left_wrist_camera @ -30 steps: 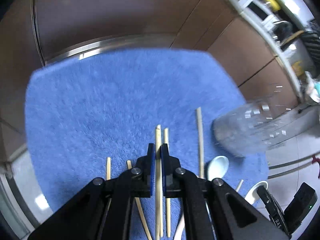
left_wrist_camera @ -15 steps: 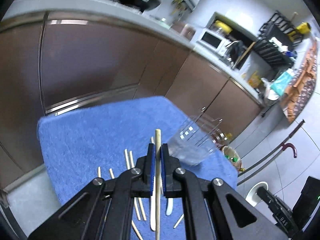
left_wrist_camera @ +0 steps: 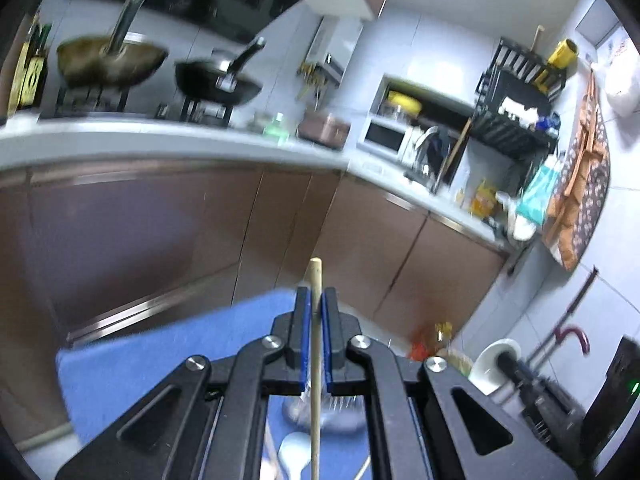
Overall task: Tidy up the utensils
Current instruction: 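Carry spoon and chopstick over the clear holder and release both into it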
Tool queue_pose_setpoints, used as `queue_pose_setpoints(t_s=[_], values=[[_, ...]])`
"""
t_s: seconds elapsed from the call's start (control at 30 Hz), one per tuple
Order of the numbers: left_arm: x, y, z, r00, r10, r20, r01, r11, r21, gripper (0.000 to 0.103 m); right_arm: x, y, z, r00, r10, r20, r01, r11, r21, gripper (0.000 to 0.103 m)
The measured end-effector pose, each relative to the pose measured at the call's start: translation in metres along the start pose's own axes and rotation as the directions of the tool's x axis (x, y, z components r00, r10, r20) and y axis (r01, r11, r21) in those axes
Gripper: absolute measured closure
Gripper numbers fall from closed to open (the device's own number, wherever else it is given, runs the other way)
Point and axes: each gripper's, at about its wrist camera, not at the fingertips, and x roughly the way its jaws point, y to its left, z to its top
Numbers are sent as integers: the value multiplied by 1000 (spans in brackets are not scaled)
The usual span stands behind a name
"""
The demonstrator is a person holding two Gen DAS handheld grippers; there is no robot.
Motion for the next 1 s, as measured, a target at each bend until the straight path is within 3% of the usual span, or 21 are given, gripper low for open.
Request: queue_pose_setpoints(t_s=[0.17,0.3,0.53,0.73,0.8,0.83,0.93,1.0], values=[[42,-31,14,995,19,95,-20,1000,3,98,45,-5,-1,997,-57,47,58,998,-7,96],[86,-41,2,991,55,122,-58,998,21,98,79,-8,-13,994,-98,50,98,995,-10,96],[153,-39,-41,991,97,97,-102,994,45,98,123,-8,-51,990,-143,12,143,990,-11,95],[181,-32,-79,992,100,81,-107,990,90,96,139,-12,-73,989,-145,-37,145,989,-16,93],[184,-28,-85,993,99,58,-103,991,87,96,138,-12,-77,989,-137,-48,136,991,-17,85],[184,-26,-87,994,96,50,-100,991,86,95,137,-13,-77,990,-129,-53,129,992,-13,82],[179,-23,-90,996,84,27,-87,992,93,76,132,-12,-76,991,-122,-60,121,993,-14,76],[169,-19,-90,997,77,29,-79,992,93,68,126,-12,-75,991,-124,-58,124,992,-9,68]])
